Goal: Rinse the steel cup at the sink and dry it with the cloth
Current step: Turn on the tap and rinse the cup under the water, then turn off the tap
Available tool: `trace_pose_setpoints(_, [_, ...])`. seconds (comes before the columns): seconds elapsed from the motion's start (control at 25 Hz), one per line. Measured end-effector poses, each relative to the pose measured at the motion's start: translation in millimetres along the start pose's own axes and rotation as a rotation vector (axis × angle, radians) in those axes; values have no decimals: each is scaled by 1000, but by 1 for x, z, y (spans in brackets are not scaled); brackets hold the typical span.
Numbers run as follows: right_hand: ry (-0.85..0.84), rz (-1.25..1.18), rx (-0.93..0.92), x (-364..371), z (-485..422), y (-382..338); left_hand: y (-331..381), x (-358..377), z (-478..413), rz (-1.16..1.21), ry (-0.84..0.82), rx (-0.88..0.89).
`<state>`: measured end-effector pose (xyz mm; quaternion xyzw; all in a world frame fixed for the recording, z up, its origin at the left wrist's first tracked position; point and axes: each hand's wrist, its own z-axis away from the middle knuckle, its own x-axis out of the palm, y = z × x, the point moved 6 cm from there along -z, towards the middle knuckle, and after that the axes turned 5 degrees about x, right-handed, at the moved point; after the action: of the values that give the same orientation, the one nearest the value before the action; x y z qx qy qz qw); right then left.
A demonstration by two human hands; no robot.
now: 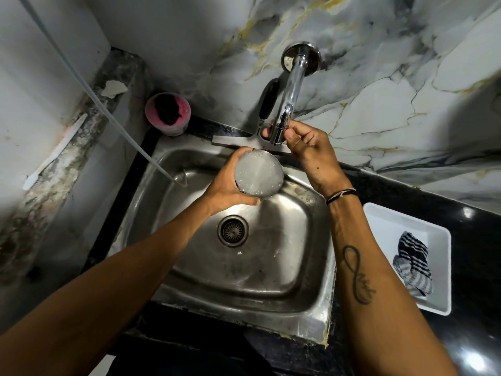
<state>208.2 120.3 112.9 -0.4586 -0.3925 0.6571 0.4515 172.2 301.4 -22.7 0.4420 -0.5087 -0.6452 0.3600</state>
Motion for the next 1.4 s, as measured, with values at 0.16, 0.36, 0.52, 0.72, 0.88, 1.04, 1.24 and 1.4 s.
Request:
trace_pose_setpoints(0.16, [19, -2, -27, 2, 3, 0, 2, -4, 16, -156, -39, 37])
trace_pose_setpoints(0.36, [38, -23, -37, 5, 5, -1, -1, -3, 26, -712, -207, 144])
trace_pose_setpoints(0.52, [20, -2, -31, 5, 7, -3, 9, 0, 42, -1177, -353, 413])
trace_pose_setpoints(0.72, [51, -30, -13, 8, 14, -5, 15, 17, 73, -1457, -524, 670])
trace_pose_setpoints(0.88, [54, -71, -3, 12, 16, -7, 17, 21, 91, -1665, -537, 985])
trace_pose_setpoints(1.04, [117, -66, -13, 12, 18, -7, 19, 20, 97, -1696, -521, 1042])
trace_pose_setpoints(1.24, [230, -58, 3, 7, 28, 2, 35, 9, 91, -1032, -155, 432])
trace_pose_setpoints(1.4, [407, -86, 86, -24, 83, 62, 27, 25, 103, -360, 178, 76])
